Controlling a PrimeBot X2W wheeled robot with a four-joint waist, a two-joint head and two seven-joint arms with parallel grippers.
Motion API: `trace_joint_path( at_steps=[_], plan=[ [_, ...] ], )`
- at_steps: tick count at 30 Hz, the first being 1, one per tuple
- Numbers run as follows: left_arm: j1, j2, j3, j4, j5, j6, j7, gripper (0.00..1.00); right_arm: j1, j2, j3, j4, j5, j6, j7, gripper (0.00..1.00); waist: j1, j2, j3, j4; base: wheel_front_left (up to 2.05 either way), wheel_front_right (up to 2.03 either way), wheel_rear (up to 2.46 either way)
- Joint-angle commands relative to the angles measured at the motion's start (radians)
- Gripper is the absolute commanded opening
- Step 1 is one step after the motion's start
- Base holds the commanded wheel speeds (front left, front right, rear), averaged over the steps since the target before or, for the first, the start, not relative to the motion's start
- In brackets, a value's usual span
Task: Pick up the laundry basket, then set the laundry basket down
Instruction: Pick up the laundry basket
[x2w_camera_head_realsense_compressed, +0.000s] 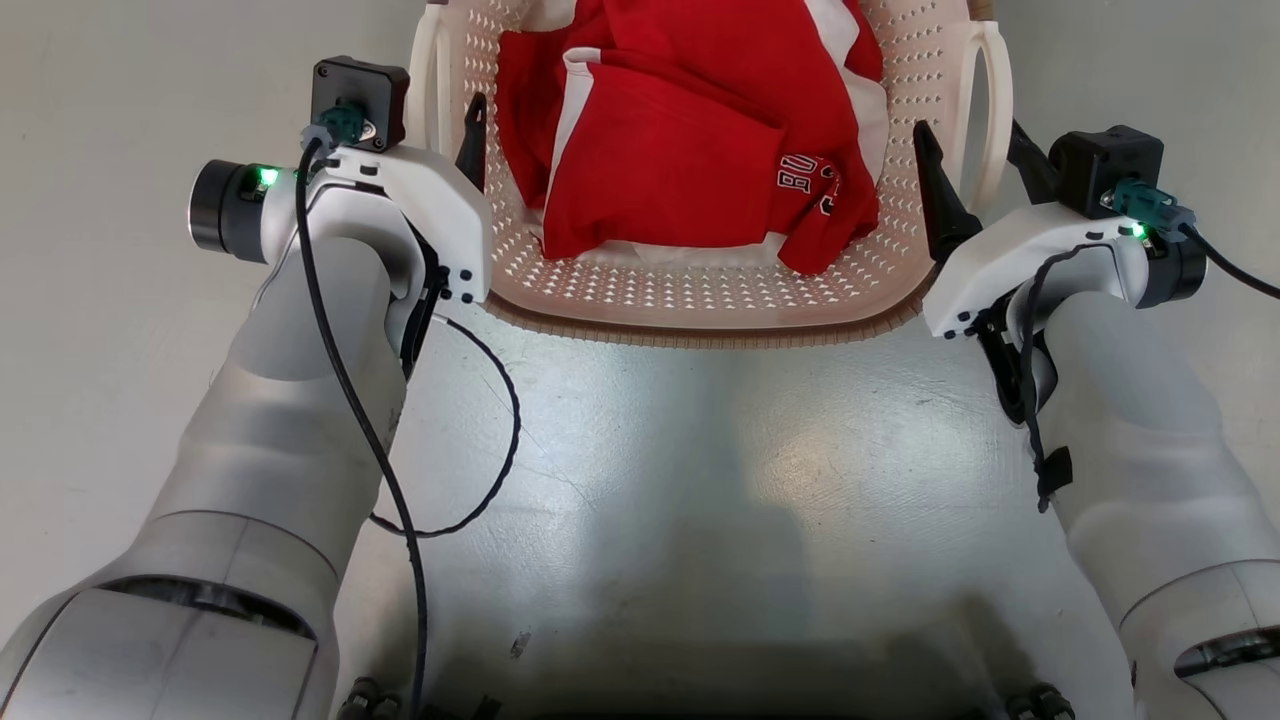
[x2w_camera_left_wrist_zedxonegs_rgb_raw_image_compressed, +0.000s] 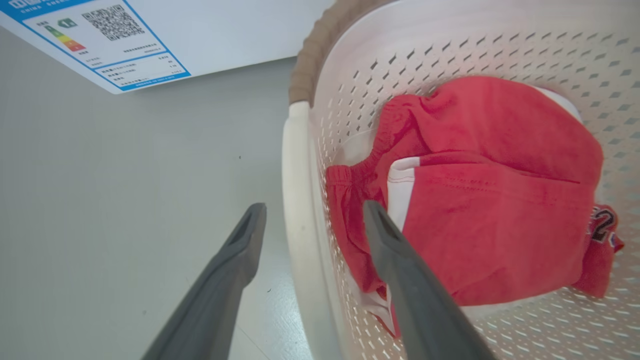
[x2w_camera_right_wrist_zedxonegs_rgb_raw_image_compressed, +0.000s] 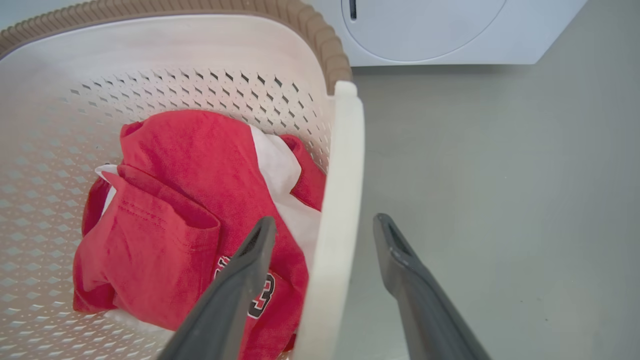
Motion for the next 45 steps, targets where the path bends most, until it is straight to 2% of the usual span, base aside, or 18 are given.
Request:
trace_joint_path(
  at_steps=[1, 15, 16, 17, 18, 22, 30, 39, 45],
  plan=[
    [0.0, 0.028, 0.004, 0.001, 0.006, 0.014, -0.002, 1.0, 0.011, 0.026, 0.028, 0.001, 0.014, 0.006, -0.014, 1.0, 0.0, 0.0, 0.003, 0.001, 0.0, 0.0, 0.0],
    [-0.012, 0.03, -0.022, 0.024, -0.002, 0.017, 0.008, 0.98, 0.003, 0.026, 0.082, 0.007, 0.063, 0.006, -0.014, 1.0, 0.0, 0.0, 0.004, -0.007, 0.0, 0.0, 0.0],
    [-0.013, 0.03, -0.024, 0.025, -0.002, 0.016, 0.01, 0.27, 0.002, 0.026, 0.085, 0.005, 0.065, 0.006, -0.014, 0.59, 0.0, 0.0, 0.004, -0.008, 0.0, 0.0, 0.0],
    [-0.013, 0.03, -0.025, 0.025, -0.003, 0.014, 0.011, 0.0, 0.001, 0.026, 0.088, 0.004, 0.067, 0.006, -0.014, 0.15, 0.0, 0.0, 0.003, -0.009, 0.0, 0.0, 0.0],
    [-0.013, 0.03, -0.029, 0.026, -0.003, 0.01, 0.014, 0.0, 0.002, 0.026, 0.094, -0.002, 0.068, 0.006, -0.014, 0.0, 0.0, 0.0, 0.002, -0.01, 0.0, 0.0, 0.0],
    [-0.003, 0.028, -0.033, 0.029, -0.011, 0.019, 0.022, 0.0, 0.012, 0.026, 0.09, 0.003, 0.056, 0.006, -0.014, 0.0, 0.0, 0.0, -0.014, -0.008, 0.0, 0.0, 0.0],
    [0.074, 0.025, -0.05, 0.032, -0.038, 0.016, 0.047, 0.0, 0.037, 0.026, 0.121, 0.123, 0.054, 0.006, -0.01, 0.0, 0.0, 0.0, -0.113, 0.004, 0.0, 0.0, 0.0],
    [0.189, 0.024, -0.052, 0.034, -0.08, 0.008, 0.082, 0.0, 0.093, 0.026, 0.237, 0.158, 0.199, 0.006, 0.106, 0.0, 0.0, 0.0, -0.275, -0.018, 0.0, 0.0, 0.0],
    [0.286, 0.055, -0.083, 0.034, -0.066, -0.008, 0.123, 0.0, 0.161, 0.026, 0.352, 0.119, 0.301, 0.006, 0.173, 0.0, 0.0, 0.0, -0.426, -0.059, 0.0, 0.0, 0.0]
  ],
)
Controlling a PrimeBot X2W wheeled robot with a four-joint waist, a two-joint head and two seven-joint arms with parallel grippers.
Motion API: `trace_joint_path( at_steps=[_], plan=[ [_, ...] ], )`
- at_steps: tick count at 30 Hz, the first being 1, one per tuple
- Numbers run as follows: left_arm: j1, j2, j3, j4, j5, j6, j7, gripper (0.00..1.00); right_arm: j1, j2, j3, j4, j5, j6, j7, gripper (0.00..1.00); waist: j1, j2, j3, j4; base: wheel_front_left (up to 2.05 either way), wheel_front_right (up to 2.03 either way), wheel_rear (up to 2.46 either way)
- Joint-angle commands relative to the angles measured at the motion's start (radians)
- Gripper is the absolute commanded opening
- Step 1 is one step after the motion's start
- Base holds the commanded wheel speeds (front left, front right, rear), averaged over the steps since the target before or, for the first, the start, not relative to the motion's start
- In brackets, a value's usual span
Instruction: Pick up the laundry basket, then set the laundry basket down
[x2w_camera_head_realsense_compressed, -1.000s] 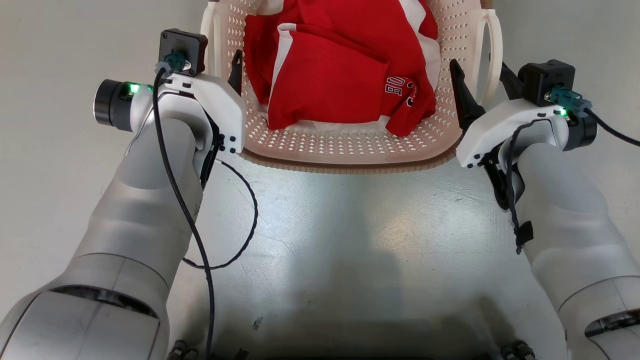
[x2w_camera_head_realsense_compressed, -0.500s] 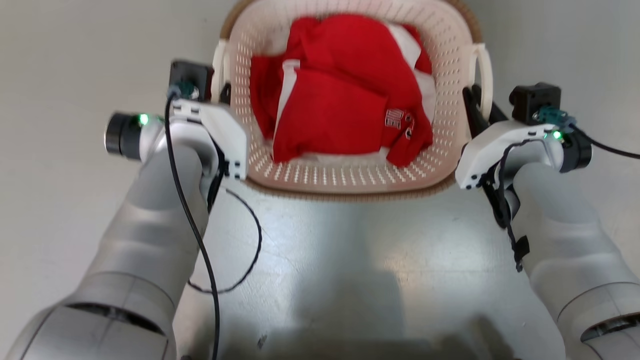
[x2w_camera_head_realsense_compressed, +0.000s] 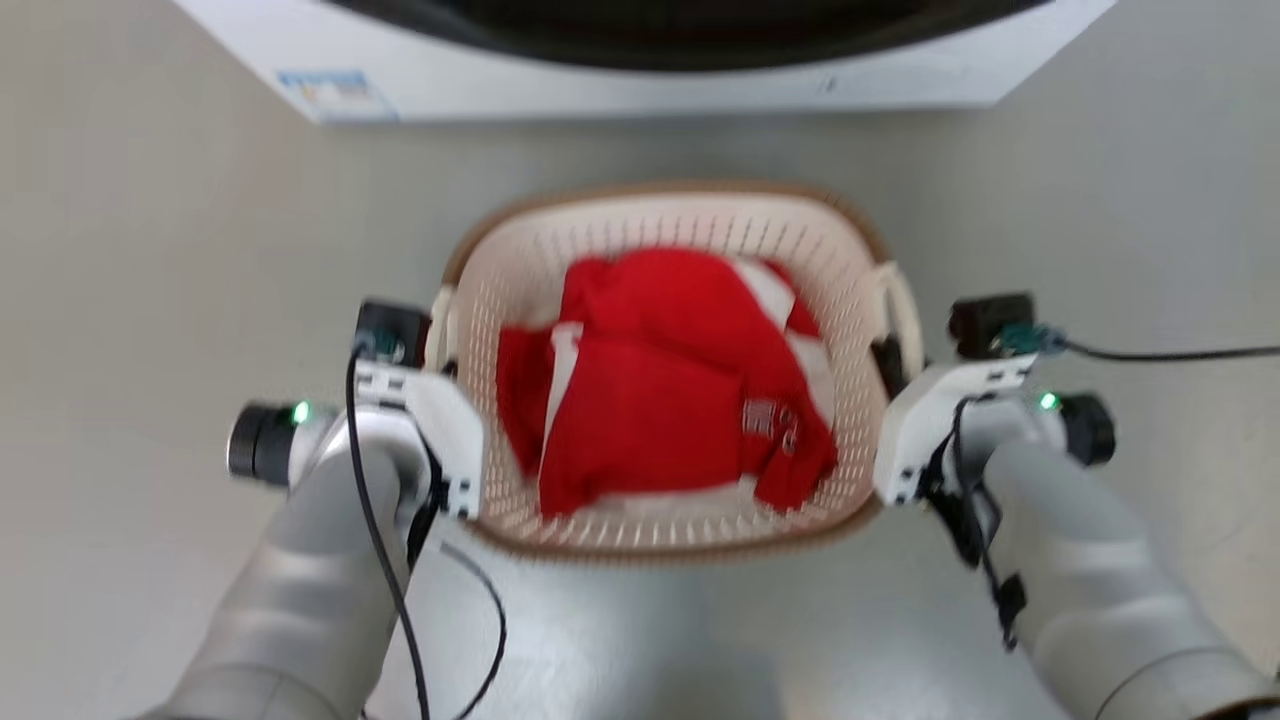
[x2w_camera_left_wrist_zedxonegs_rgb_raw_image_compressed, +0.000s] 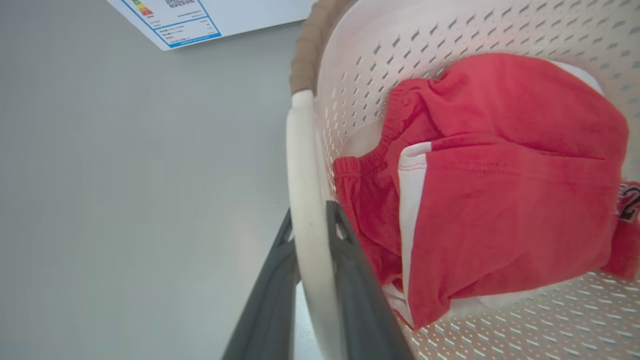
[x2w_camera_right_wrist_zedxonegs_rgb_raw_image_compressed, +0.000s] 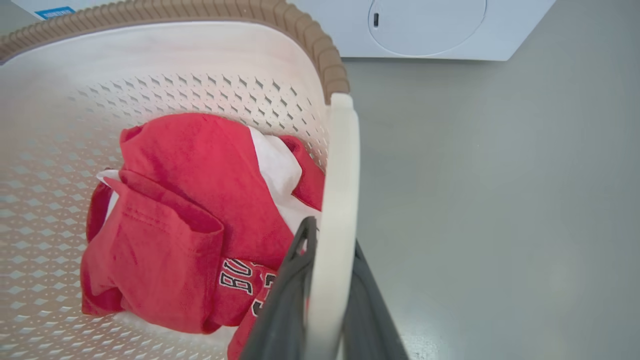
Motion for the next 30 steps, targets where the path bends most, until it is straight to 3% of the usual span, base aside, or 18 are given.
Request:
trace_joint_path(
  at_steps=[1, 8, 30],
  plan=[
    [0.036, 0.043, 0.008, -0.009, 0.006, -0.007, 0.002, 0.0, 0.052, 0.012, 0.04, -0.027, 0.025, 0.007, 0.012, 0.0, 0.0, 0.0, -0.109, -0.038, 0.0, 0.0, 0.0],
    [0.116, 0.056, -0.015, -0.009, 0.002, -0.043, 0.061, 0.0, 0.11, 0.012, 0.127, -0.035, 0.118, 0.007, 0.049, 0.0, 0.0, 0.0, -0.276, -0.057, 0.0, 0.0, 0.0],
    [0.319, 0.053, -0.085, -0.009, -0.005, -0.079, 0.154, 0.0, 0.316, 0.012, 0.286, -0.017, 0.303, 0.007, 0.14, 0.0, 0.0, 0.0, -0.585, -0.037, 0.0, 0.0, 0.0]
  ],
)
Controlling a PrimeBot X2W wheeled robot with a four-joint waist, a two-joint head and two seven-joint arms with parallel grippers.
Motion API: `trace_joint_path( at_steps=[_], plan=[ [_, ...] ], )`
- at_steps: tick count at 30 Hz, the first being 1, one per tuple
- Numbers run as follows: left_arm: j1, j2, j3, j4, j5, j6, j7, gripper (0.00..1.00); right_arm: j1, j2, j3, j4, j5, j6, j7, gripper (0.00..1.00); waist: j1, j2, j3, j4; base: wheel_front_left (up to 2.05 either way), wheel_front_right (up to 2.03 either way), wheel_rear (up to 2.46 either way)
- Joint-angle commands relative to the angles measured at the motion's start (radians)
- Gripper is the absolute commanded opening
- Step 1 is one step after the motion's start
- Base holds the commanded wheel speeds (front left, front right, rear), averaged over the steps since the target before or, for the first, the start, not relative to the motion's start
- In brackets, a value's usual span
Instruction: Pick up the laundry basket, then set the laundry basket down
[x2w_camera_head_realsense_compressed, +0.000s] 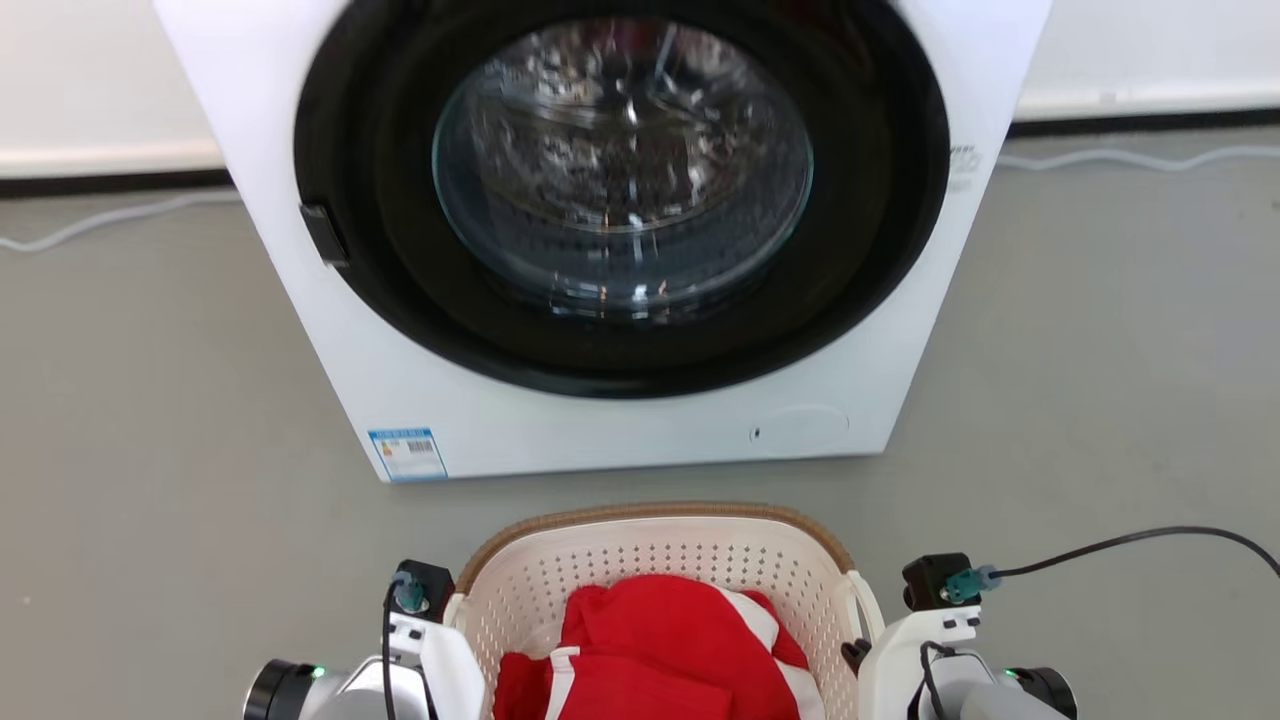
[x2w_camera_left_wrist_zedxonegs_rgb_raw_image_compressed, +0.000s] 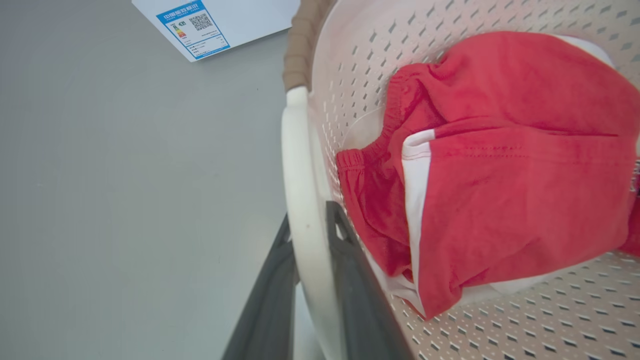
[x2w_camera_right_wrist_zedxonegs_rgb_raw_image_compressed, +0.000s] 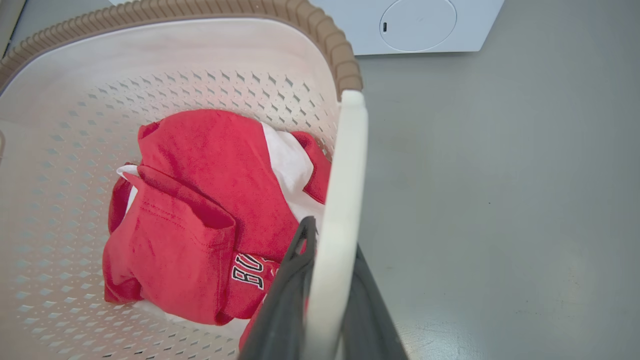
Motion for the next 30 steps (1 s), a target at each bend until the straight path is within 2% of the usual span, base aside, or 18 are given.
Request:
trace_joint_path(
  at_steps=[1, 30],
  plan=[
    [-0.015, 0.032, 0.008, -0.012, 0.006, -0.01, -0.009, 0.0, -0.006, -0.002, 0.03, -0.026, 0.015, 0.006, 0.008, 0.0, 0.0, -0.0001, -0.026, 0.003, 0.0, 0.0, 0.0],
    [-0.032, 0.038, -0.048, -0.012, -0.029, -0.03, 0.026, 0.0, -0.059, -0.002, 0.167, -0.023, 0.161, 0.006, 0.025, 0.0, 0.0, -0.0001, -0.04, -0.019, 0.0, 0.0, 0.0]
  ],
)
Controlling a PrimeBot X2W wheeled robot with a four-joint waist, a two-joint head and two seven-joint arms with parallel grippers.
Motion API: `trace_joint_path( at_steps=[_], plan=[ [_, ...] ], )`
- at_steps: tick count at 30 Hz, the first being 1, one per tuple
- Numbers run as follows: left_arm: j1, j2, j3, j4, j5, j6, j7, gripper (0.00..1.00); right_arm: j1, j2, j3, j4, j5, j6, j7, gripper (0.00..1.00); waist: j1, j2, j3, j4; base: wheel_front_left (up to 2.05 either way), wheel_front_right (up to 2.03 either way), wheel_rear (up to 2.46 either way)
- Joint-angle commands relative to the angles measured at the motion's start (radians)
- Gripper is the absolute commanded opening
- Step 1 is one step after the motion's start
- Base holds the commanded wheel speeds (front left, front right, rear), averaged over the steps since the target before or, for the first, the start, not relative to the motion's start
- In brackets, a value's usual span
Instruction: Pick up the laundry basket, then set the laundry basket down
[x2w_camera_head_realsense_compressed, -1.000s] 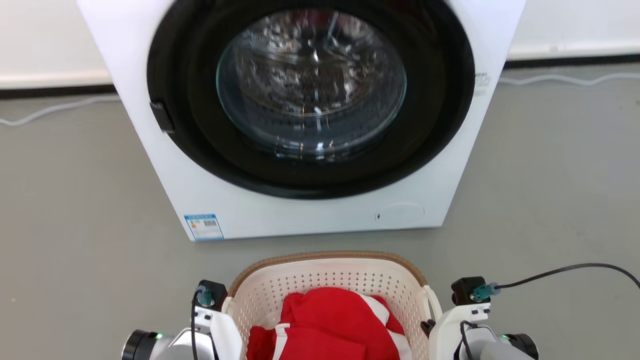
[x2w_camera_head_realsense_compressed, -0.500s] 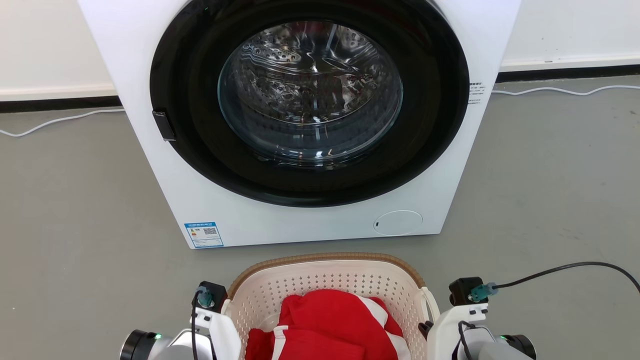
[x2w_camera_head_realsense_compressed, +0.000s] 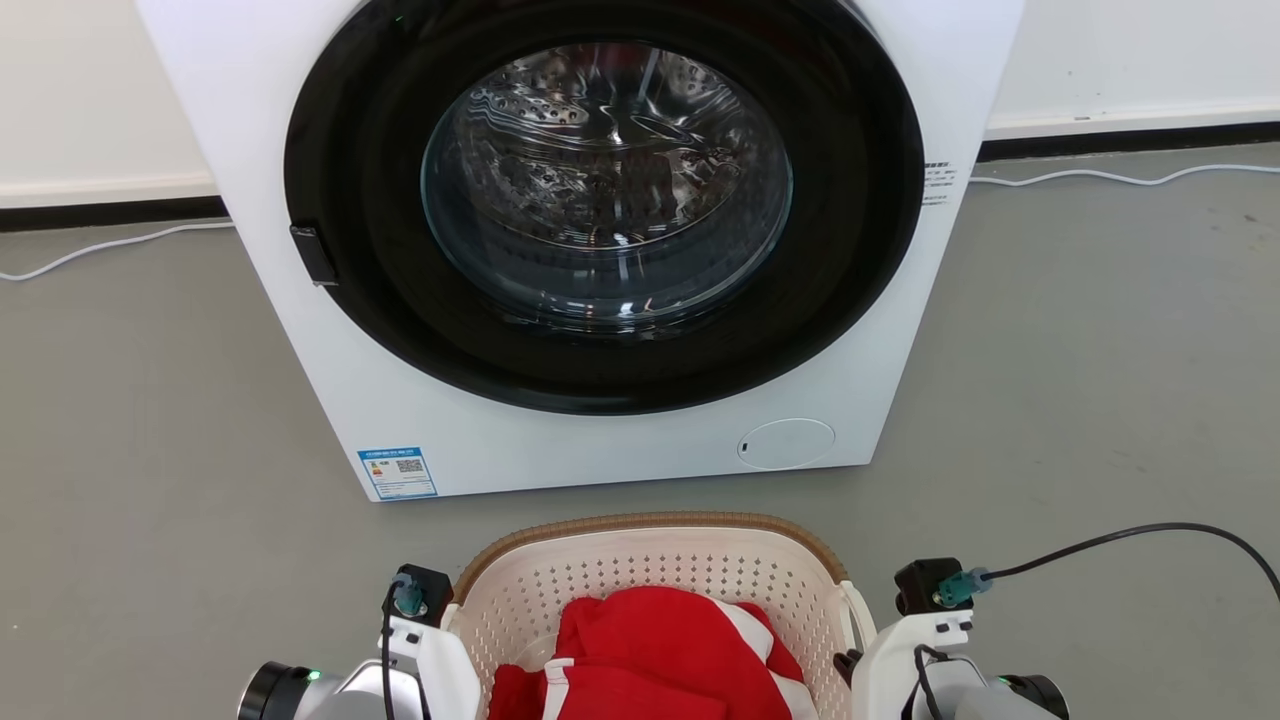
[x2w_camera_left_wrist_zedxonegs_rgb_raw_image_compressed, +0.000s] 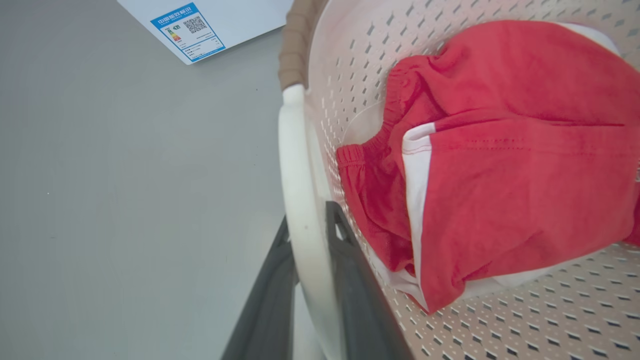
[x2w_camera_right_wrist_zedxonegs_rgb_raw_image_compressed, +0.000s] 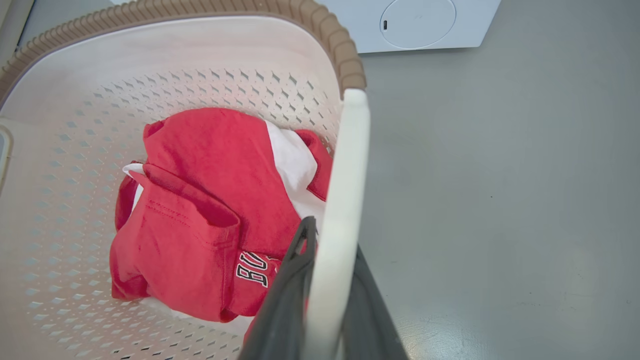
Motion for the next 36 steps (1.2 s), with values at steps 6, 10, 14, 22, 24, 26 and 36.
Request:
trace_joint_path(
  at_steps=[6, 10, 14, 22, 24, 26, 36],
  plan=[
    [-0.036, 0.029, 0.0, -0.013, -0.001, -0.013, -0.012, 0.0, -0.057, 0.003, 0.039, -0.011, 0.019, 0.007, -0.01, 0.0, 0.0, 0.0, -0.001, -0.008, 0.0, 0.0, 0.0],
    [-0.039, 0.029, -0.007, -0.013, -0.005, -0.013, -0.012, 0.0, -0.062, 0.003, 0.053, -0.007, 0.033, 0.007, -0.015, 0.0, 0.0, 0.0, 0.005, -0.012, 0.0, 0.0, 0.0],
    [-0.044, 0.029, -0.009, -0.013, -0.013, -0.014, -0.013, 0.0, -0.068, 0.003, 0.068, -0.006, 0.045, 0.007, -0.022, 0.0, 0.0, 0.0, 0.013, -0.016, 0.0, 0.0, 0.0],
    [-0.103, 0.03, -0.015, -0.013, -0.02, -0.004, -0.019, 0.0, -0.115, 0.003, 0.105, 0.002, 0.04, 0.007, -0.072, 0.0, 0.0, 0.0, 0.094, -0.015, 0.0, 0.0, 0.0],
    [-0.126, 0.029, -0.013, -0.016, -0.024, -0.002, -0.027, 0.0, -0.129, 0.003, 0.112, -0.001, 0.036, 0.007, -0.094, 0.0, 0.0, 0.0, 0.124, -0.012, 0.0, 0.0, 0.0],
    [-0.15, 0.03, -0.014, -0.019, -0.025, 0.0, -0.034, 0.0, -0.145, 0.003, 0.119, 0.002, 0.03, 0.007, -0.114, 0.0, 0.0, 0.0, 0.157, -0.008, 0.0, 0.0, 0.0],
    [-0.293, 0.046, -0.022, -0.037, -0.016, 0.039, -0.08, 0.0, -0.27, 0.003, 0.138, 0.013, -0.005, 0.007, -0.223, 0.0, 0.0, 0.0, 0.394, 0.015, 0.0, 0.0, 0.0]
  ],
)
